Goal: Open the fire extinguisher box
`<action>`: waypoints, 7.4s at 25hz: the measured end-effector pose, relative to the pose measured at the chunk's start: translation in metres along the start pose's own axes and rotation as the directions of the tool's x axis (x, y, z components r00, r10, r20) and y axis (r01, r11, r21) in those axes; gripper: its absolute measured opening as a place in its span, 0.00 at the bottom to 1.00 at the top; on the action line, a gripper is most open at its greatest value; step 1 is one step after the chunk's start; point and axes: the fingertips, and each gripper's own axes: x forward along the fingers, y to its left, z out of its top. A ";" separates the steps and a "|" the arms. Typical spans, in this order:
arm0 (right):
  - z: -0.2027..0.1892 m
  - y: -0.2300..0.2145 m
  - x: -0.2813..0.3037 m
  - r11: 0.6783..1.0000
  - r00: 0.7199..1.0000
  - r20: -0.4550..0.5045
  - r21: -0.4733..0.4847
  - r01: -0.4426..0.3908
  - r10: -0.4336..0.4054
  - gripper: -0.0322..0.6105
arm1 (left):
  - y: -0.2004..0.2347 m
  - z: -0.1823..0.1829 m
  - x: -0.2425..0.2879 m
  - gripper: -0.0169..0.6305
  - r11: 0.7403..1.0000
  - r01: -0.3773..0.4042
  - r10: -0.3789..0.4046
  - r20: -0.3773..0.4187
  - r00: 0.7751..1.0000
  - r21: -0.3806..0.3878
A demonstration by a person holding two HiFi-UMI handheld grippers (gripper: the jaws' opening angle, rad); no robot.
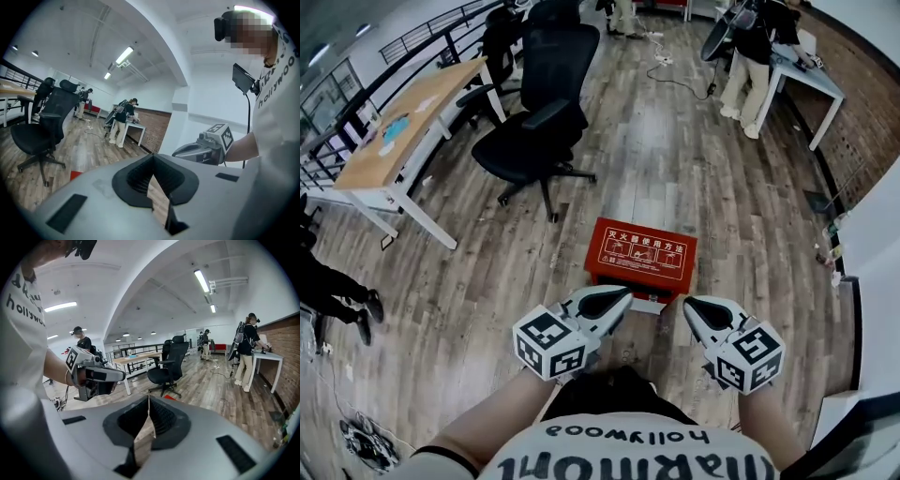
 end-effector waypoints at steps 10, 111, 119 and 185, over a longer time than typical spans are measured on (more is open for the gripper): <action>-0.008 -0.060 -0.010 0.997 0.998 0.018 -0.033 -0.066 0.066 0.07 | 0.013 0.016 0.024 0.04 0.982 -0.173 0.183 0.131 0.974 -0.081; -0.254 -0.133 0.245 0.412 0.845 0.187 -0.807 0.422 -0.501 0.31 | 0.252 -0.278 0.123 0.29 0.101 -0.193 0.380 0.141 0.914 0.976; -0.221 -0.133 0.232 0.354 0.837 0.222 -0.830 0.431 -0.500 0.27 | 0.245 -0.243 0.121 0.27 0.067 -0.194 0.360 0.157 0.919 0.979; -0.040 -0.257 0.250 0.784 0.891 -0.292 -0.612 0.105 -0.348 0.24 | 0.311 -0.065 0.212 0.20 0.498 0.204 0.328 -0.401 0.855 0.843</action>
